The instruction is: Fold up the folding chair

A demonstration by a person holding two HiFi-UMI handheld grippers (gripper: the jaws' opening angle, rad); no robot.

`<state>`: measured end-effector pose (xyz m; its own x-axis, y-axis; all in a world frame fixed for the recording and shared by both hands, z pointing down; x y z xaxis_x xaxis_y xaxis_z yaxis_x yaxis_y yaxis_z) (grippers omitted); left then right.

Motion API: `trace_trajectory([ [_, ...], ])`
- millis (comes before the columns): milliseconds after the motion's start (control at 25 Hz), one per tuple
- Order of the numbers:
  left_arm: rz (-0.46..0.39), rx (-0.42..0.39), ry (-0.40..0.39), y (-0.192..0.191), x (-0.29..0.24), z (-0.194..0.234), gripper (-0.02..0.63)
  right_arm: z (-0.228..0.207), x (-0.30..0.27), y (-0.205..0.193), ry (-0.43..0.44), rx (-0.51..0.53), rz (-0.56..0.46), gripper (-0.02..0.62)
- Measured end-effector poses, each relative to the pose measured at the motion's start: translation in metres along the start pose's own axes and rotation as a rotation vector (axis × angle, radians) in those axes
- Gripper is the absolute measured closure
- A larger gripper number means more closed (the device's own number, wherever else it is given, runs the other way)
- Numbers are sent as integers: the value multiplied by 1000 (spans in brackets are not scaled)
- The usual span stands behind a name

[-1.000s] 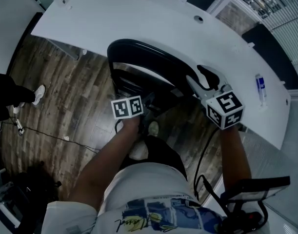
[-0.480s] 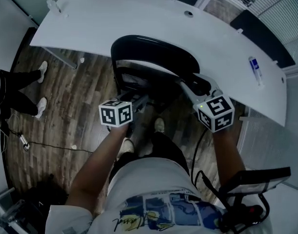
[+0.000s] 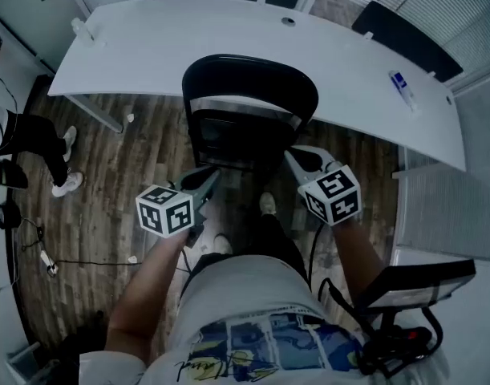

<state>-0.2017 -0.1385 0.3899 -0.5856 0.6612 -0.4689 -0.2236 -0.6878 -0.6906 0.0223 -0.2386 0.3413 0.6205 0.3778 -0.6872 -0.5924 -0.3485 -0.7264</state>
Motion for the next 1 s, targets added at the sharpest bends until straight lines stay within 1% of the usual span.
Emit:
trace_trajectory([
  [40,-4,-19,-18,-1,9,-3,602,8,4,-4,-5,-9,4,592],
  [160,8,-75,-64,0,30,-10,603,28,16,-14,-20,-23,14,592],
  [280,31,-106,-97,-3,47,-19,603,45,29,-20,-22,-23,26,592],
  [520,98,-203,-134,-15,54,-55,603,66,55,-32,-27,-38,35,592],
  [720,98,-226,-181,-25,58,-86,603,81,75,-40,-16,-36,32,592],
  [800,89,-243,-183,-25,62,-96,603,86,84,-42,-16,-32,22,592],
  [1000,79,-293,-146,-28,67,-121,603,86,108,-59,-13,-38,5,592],
])
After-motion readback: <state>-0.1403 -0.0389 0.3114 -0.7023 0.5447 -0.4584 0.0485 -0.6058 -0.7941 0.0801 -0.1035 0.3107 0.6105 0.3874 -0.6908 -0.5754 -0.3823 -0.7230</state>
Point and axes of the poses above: the fingertips, and each gripper's own axes: x backward along the fingers, z to its left, y out of its top, the point moved 7 cm from there along x, backward along the fingers, and after that the axes turned 7 degrees about z, right-handed, at the moved point
